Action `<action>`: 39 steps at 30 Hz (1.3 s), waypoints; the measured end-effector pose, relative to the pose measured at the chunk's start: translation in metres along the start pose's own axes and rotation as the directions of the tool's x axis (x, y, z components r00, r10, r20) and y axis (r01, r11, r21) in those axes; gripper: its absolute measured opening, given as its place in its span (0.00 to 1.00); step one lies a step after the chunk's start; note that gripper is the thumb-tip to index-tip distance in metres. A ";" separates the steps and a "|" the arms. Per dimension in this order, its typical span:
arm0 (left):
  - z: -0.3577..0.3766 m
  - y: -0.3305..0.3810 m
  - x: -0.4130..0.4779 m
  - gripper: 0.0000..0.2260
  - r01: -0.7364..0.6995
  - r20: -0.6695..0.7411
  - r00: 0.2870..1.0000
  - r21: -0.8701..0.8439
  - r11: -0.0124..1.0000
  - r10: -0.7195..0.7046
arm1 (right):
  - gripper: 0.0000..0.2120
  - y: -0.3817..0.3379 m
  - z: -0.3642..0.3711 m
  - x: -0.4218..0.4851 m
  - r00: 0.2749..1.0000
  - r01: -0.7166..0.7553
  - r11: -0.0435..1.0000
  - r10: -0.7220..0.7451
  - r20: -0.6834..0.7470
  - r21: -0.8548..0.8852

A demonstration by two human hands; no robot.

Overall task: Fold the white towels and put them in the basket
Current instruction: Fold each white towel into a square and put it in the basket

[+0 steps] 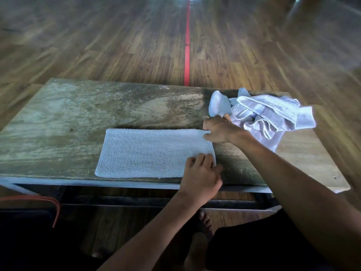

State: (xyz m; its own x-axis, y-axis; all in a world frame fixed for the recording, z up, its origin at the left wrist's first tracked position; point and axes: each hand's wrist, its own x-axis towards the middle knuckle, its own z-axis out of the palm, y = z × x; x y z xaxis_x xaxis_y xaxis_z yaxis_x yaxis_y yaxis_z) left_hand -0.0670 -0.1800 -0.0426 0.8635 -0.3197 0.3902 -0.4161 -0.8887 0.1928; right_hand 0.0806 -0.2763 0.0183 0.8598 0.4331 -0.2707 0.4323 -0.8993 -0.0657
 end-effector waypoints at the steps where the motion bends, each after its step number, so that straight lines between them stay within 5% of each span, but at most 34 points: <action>1: -0.002 0.000 0.001 0.08 0.011 0.028 1.000 -0.008 1.000 -0.011 | 0.07 0.001 -0.002 -0.001 1.000 -0.001 0.999 0.000 0.001 0.039; 6: -0.015 -0.006 0.009 0.11 0.034 0.090 0.996 -0.049 0.998 -0.029 | 0.07 0.001 -0.008 -0.004 1.000 -0.031 0.974 0.030 0.008 0.222; 11: -0.035 -0.017 0.003 0.01 0.132 -0.086 0.984 -0.220 0.966 -0.154 | 0.12 0.008 -0.025 0.001 0.994 -0.011 0.927 -0.032 0.109 0.374; 14: -0.048 -0.024 -0.006 0.04 0.225 -0.153 0.940 -0.395 0.891 -0.305 | 0.08 0.006 -0.048 -0.007 0.978 0.013 0.814 -0.130 0.161 0.580; 18: -0.069 -0.030 -0.014 0.05 0.256 -0.192 0.869 -0.616 0.745 -0.457 | 0.07 0.006 -0.068 -0.013 0.984 0.095 0.688 -0.176 0.038 0.720; 23: -0.103 -0.031 -0.012 0.07 0.209 -0.347 0.788 -0.627 0.751 -0.509 | 0.02 -0.006 -0.076 -0.008 0.973 0.150 0.422 -0.223 -0.058 0.894; 27: -0.129 -0.038 -0.012 0.08 0.179 -0.403 0.732 -0.664 0.726 -0.549 | 0.11 -0.021 -0.089 -0.002 0.957 0.163 0.281 -0.277 -0.082 0.946; 32: -0.146 -0.060 -0.028 0.06 0.216 -0.334 0.620 -0.797 0.564 -0.710 | 0.13 -0.056 -0.101 0.023 0.930 0.220 0.421 -0.362 -0.059 0.880; 39: -0.123 -0.106 -0.071 0.05 0.327 -0.096 0.344 -0.920 0.215 -0.934 | 0.07 -0.125 -0.088 0.068 0.924 0.266 0.714 -0.380 0.039 0.648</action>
State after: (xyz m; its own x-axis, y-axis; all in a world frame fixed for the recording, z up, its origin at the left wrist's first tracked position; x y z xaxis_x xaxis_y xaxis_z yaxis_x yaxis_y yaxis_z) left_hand -0.1194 -0.0222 0.0196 0.6584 0.7516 0.0408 -0.0697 0.0069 0.9975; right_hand 0.1088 -0.1287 0.0927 0.6196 0.7397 -0.2626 0.3611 -0.5656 -0.7414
